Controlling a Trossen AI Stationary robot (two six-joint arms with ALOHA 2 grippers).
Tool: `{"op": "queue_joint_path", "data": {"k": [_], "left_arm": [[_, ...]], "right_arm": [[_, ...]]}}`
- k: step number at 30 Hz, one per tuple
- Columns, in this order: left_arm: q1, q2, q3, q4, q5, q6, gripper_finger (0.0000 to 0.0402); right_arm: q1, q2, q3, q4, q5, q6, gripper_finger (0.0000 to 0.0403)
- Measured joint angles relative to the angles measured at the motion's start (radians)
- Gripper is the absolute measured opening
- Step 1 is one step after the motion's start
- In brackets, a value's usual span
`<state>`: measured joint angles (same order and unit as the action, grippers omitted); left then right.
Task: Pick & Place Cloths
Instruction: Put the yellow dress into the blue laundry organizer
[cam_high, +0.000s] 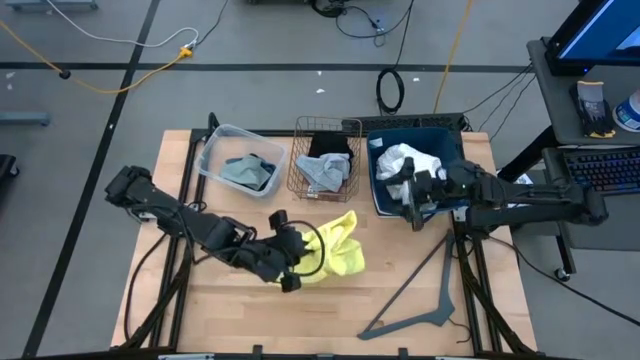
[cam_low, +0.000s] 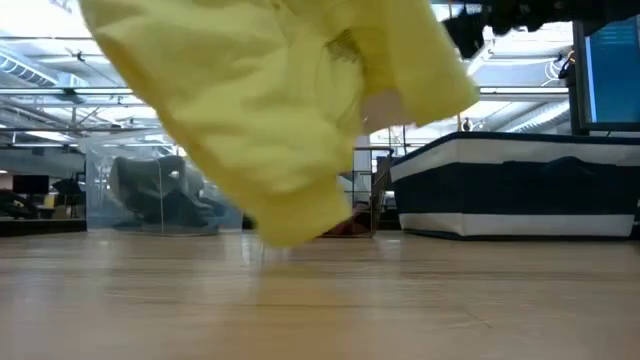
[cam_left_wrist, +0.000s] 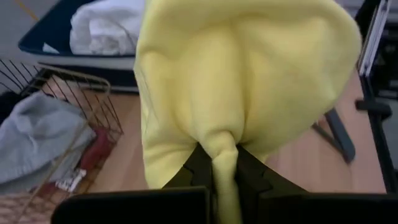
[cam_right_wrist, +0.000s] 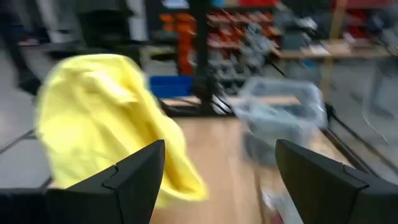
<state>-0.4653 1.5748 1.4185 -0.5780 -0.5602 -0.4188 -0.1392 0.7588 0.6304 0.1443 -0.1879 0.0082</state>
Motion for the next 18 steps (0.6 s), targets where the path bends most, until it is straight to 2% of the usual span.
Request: {"op": "queue_joint_path", "data": {"k": [10, 18], "left_arm": [[0.085, -0.001, 0.0, 0.031, 0.011, -0.006, 0.0016], [0.13, -0.001, 0.0, 0.035, 0.065, -0.019, 0.0015]], "right_arm": [[0.273, 0.154, 0.0, 0.282, 0.018, -0.325, 0.0295], [0.423, 0.267, 0.0, 0.39, 0.306, -0.595, 0.0295]]}}
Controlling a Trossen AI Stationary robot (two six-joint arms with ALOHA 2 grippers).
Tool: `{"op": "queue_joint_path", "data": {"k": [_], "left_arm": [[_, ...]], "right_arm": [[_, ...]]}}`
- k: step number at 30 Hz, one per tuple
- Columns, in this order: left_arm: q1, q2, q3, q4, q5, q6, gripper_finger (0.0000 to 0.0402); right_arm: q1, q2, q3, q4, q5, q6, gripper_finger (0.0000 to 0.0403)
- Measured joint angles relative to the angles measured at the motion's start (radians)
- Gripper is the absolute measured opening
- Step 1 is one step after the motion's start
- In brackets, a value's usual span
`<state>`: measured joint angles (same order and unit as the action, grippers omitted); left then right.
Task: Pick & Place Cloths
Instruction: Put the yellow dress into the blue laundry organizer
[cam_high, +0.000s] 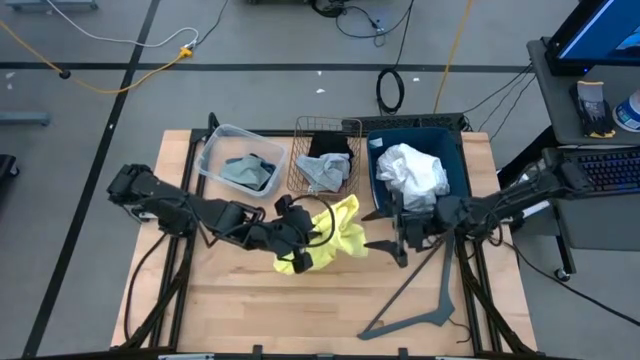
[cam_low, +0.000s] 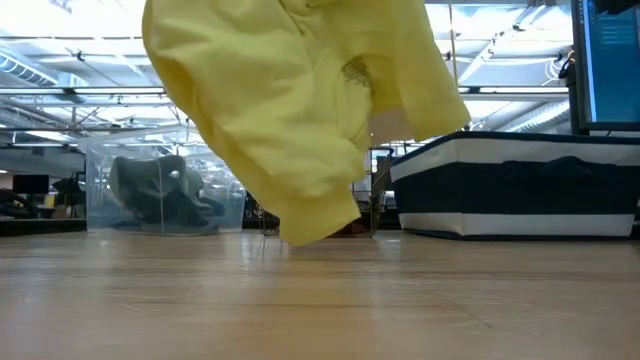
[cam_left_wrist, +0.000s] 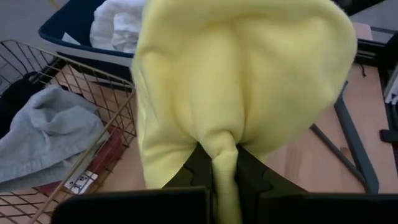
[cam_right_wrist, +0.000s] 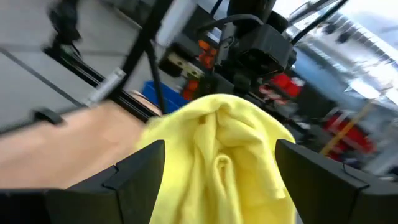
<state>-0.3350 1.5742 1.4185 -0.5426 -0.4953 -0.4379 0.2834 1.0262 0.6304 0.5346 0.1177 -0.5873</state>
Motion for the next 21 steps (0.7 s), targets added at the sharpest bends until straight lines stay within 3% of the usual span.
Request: {"op": "queue_joint_path", "data": {"k": [7, 13, 21], "left_arm": [[0.032, 0.0, 0.0, 0.001, 0.006, -0.01, 0.0015], [0.064, 0.008, 0.0, 0.005, 0.046, -0.012, 0.0015], [0.101, 0.018, 0.001, 0.014, 0.083, -0.012, 0.0015]], "right_arm": [[0.071, 0.079, 0.0, 0.103, 0.174, -0.188, 0.0295], [0.085, 0.134, 0.004, 0.172, 0.226, -0.296, 0.0295], [0.093, 0.24, 0.127, 0.119, 0.255, -0.383, 0.0295]]}}
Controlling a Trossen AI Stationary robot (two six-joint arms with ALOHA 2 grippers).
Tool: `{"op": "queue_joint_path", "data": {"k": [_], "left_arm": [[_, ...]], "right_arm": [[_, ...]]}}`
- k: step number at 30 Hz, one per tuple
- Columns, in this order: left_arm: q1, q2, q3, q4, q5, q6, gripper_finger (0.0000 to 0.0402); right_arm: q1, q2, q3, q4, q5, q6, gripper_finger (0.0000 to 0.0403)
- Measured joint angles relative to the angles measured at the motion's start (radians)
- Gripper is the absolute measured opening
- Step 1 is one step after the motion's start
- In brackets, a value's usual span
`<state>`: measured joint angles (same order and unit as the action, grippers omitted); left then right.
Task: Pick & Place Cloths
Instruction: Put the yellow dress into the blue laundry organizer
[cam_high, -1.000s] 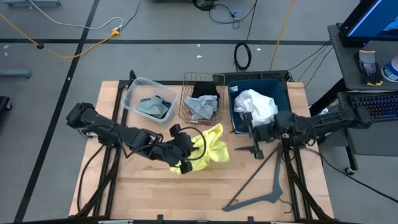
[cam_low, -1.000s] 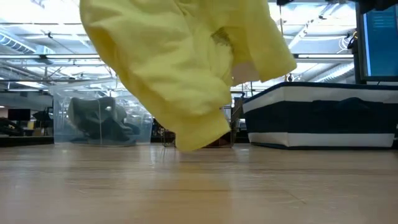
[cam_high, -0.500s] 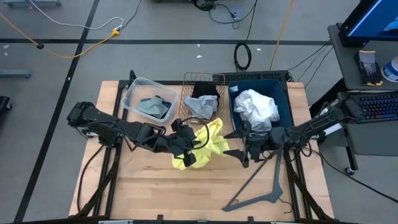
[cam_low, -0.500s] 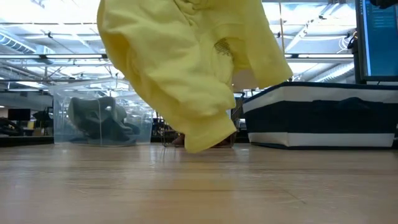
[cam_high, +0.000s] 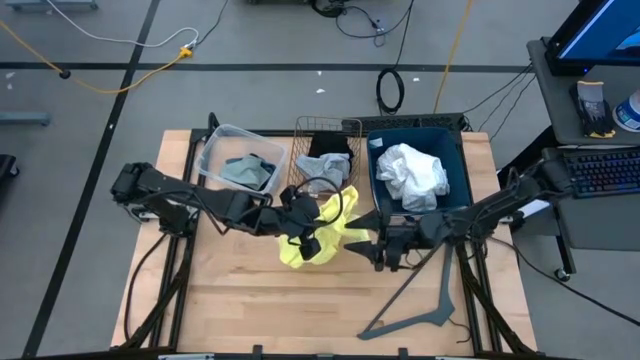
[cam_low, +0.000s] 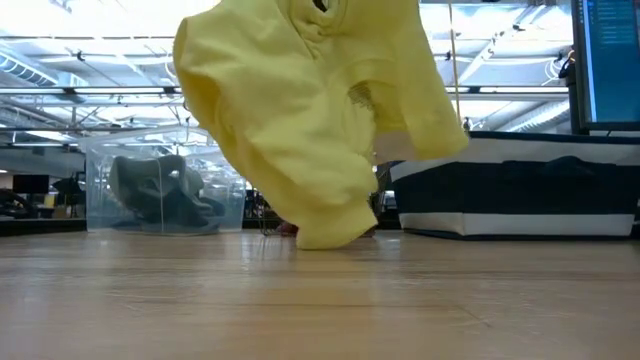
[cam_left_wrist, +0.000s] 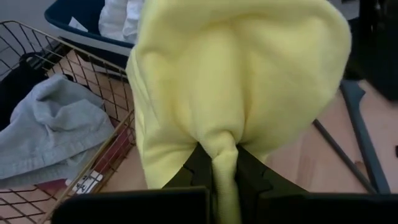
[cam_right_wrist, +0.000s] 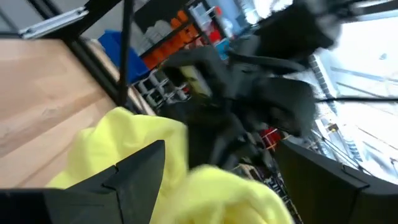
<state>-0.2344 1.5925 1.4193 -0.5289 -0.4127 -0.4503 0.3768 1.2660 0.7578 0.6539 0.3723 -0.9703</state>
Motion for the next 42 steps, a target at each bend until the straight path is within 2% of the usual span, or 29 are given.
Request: {"op": "queue_joint_path", "data": {"k": [7, 14, 17, 24, 33, 42], "left_arm": [[0.006, -0.001, 0.0, 0.005, 0.021, 0.001, 0.0015], [-0.022, -0.001, 0.0, 0.009, 0.038, 0.004, 0.0015], [-0.046, -0.001, -0.001, 0.008, 0.026, 0.011, 0.0015], [-0.092, -0.001, -0.002, 0.007, -0.027, 0.011, 0.0015], [-0.119, 0.0, -0.002, 0.026, -0.025, 0.009, 0.0015], [-0.137, 0.0, -0.004, 0.052, -0.025, 0.025, 0.0015]], "right_arm": [[0.005, 0.128, 0.176, -0.196, 0.144, -0.025, 0.0295], [-0.001, 0.236, 0.292, -0.255, 0.313, -0.085, 0.0295], [-0.013, 0.253, 0.308, -0.288, 0.352, -0.09, 0.0295], [-0.036, 0.251, 0.31, -0.369, 0.334, 0.048, 0.0295], [-0.048, 0.25, 0.311, -0.499, 0.33, 0.189, 0.0295], [-0.077, 0.25, 0.31, -0.505, 0.273, 0.251, 0.0295]]}}
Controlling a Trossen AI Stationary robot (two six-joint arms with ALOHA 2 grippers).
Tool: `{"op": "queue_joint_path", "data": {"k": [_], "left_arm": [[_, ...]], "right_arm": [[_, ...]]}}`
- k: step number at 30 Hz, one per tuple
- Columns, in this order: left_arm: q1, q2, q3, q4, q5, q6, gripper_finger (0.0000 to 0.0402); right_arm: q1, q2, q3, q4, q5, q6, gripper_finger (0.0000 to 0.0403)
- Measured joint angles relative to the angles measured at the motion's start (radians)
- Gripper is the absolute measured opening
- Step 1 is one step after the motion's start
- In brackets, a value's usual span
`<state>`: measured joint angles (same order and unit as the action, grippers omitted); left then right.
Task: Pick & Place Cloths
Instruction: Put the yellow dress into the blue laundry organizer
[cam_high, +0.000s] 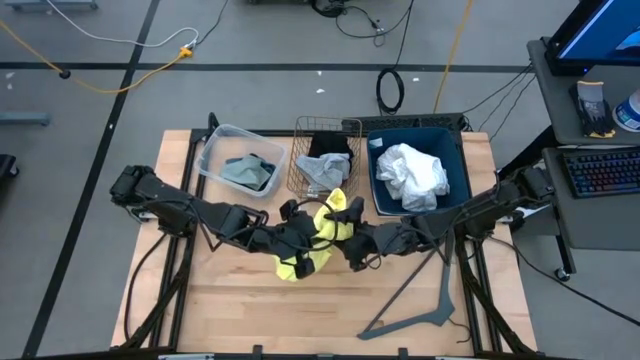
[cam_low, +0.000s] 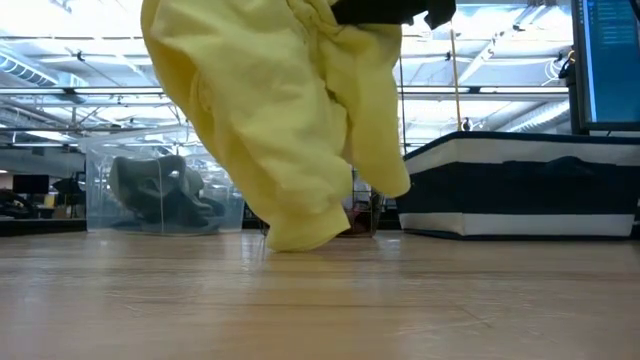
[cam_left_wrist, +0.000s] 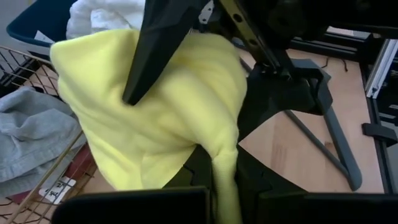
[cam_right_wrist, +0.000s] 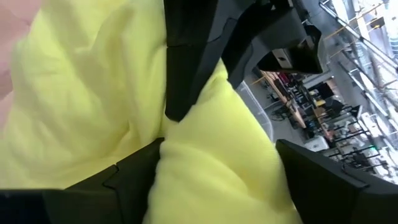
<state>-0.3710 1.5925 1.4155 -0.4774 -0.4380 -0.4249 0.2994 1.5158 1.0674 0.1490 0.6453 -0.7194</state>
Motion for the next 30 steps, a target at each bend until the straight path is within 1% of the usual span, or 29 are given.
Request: {"op": "queue_joint_path", "data": {"k": [3, 7, 10, 18, 20, 23, 25, 28, 30], "left_arm": [[-0.003, 0.0, 0.0, 0.005, 0.007, 0.006, 0.0015], [-0.004, 0.0, 0.0, 0.026, 0.021, 0.03, 0.0015], [-0.004, 0.0, 0.0, 0.029, 0.021, 0.031, 0.0015], [-0.004, -0.002, 0.0, 0.028, 0.021, 0.03, 0.0015], [-0.004, -0.002, 0.0, 0.021, 0.021, 0.029, 0.002], [-0.004, -0.002, 0.001, 0.019, 0.026, 0.024, 0.004], [-0.006, -0.004, 0.008, 0.046, 0.063, 0.024, 0.0052], [-0.015, -0.013, 0.013, 0.062, 0.112, 0.034, 0.0066], [-0.017, -0.023, 0.01, 0.06, 0.13, 0.062, 0.0073]], "right_arm": [[-0.008, 0.0, -0.001, -0.002, -0.047, 0.034, 0.0289], [-0.013, 0.0, -0.001, -0.006, -0.052, 0.074, 0.0262], [-0.015, 0.001, -0.002, -0.007, -0.054, 0.083, 0.0222], [-0.015, 0.002, -0.004, -0.009, -0.056, 0.083, 0.0085], [-0.015, 0.003, -0.004, -0.008, -0.056, 0.083, 0.0064], [-0.015, 0.004, -0.004, -0.006, -0.053, 0.083, 0.0063], [-0.016, 0.006, -0.006, -0.009, -0.024, 0.092, 0.0063], [-0.027, 0.011, -0.01, -0.026, 0.069, 0.104, 0.0062], [-0.028, 0.01, -0.01, -0.017, 0.164, 0.101, 0.0062]]}}
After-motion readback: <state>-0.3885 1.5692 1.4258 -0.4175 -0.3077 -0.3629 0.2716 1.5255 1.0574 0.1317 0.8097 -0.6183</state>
